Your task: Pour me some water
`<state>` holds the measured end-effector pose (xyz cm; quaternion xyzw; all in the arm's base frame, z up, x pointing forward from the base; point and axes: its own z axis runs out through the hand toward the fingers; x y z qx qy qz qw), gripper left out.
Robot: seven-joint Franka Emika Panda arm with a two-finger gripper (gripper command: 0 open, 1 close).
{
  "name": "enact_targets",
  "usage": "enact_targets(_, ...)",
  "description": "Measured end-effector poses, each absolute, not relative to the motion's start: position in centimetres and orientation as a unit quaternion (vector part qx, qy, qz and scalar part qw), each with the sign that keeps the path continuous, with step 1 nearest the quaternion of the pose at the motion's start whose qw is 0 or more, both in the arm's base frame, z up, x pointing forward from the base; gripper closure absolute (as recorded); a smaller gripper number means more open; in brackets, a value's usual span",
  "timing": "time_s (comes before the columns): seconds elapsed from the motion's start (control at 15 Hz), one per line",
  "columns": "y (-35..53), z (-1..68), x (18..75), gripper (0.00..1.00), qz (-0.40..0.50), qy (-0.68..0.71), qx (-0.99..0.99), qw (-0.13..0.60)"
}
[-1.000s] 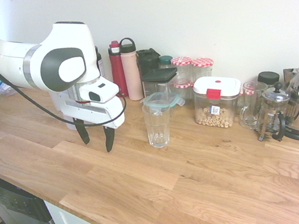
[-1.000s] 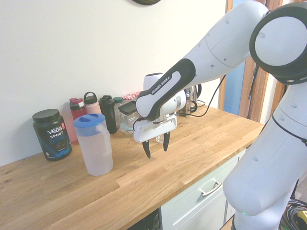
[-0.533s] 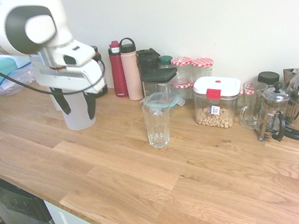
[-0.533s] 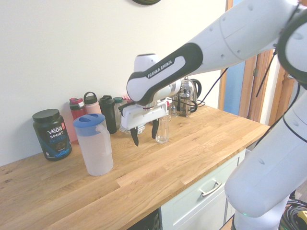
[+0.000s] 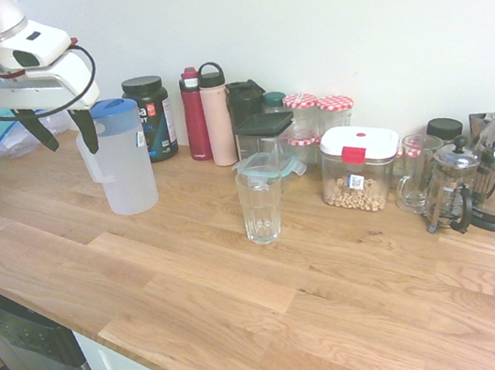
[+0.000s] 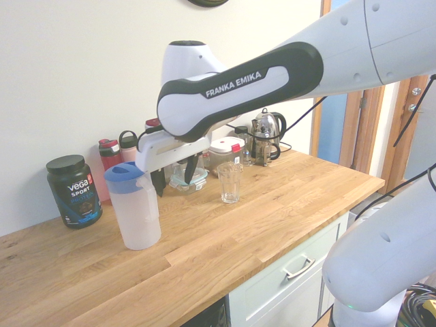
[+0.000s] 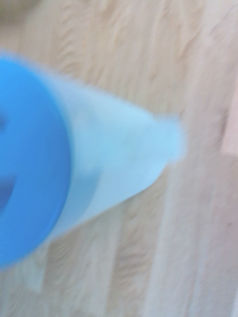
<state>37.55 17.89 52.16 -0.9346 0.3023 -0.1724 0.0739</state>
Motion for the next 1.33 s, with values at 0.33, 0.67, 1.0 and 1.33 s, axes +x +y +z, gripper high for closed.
enact_targets(0.33,19.3,50.5,40.5,1.0,-0.184,0.314,-0.928,0.079)
enact_targets(0.67,20.5,49.5,43.4,1.0,-0.173,0.322,-0.927,0.085)
enact_targets(1.0,21.3,49.6,45.2,1.0,-0.181,0.312,-0.93,0.075)
enact_targets(1.33,21.3,48.8,46.7,1.0,-0.176,0.313,-0.931,0.069)
